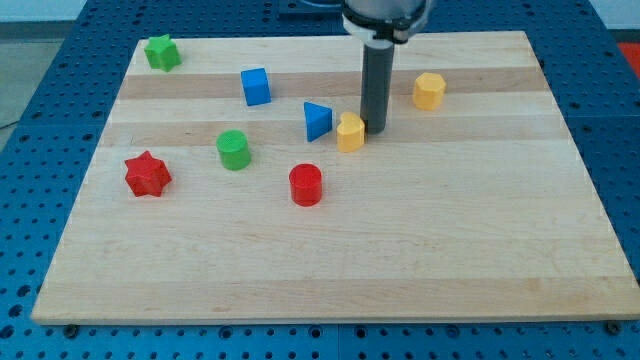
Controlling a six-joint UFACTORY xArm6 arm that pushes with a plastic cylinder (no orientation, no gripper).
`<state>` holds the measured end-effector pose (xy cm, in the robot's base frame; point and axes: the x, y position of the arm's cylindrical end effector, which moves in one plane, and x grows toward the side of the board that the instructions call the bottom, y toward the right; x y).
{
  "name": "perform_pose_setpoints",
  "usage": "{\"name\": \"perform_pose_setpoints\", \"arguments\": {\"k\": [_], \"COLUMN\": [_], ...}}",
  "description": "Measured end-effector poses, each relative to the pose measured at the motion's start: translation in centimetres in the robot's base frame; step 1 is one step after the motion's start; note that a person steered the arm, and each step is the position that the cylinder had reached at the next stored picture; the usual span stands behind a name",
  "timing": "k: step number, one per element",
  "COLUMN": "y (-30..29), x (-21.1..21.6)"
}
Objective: Push the yellow heart closer to the blue triangle
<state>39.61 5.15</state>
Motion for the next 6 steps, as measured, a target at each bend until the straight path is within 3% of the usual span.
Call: {"name": "perform_pose_setpoints", "arguments": {"k": [1, 2, 5, 6], "y": [0.1, -3.4, -4.4, -4.7], "x": [3.8, 3.8, -2.4, -1.9]}}
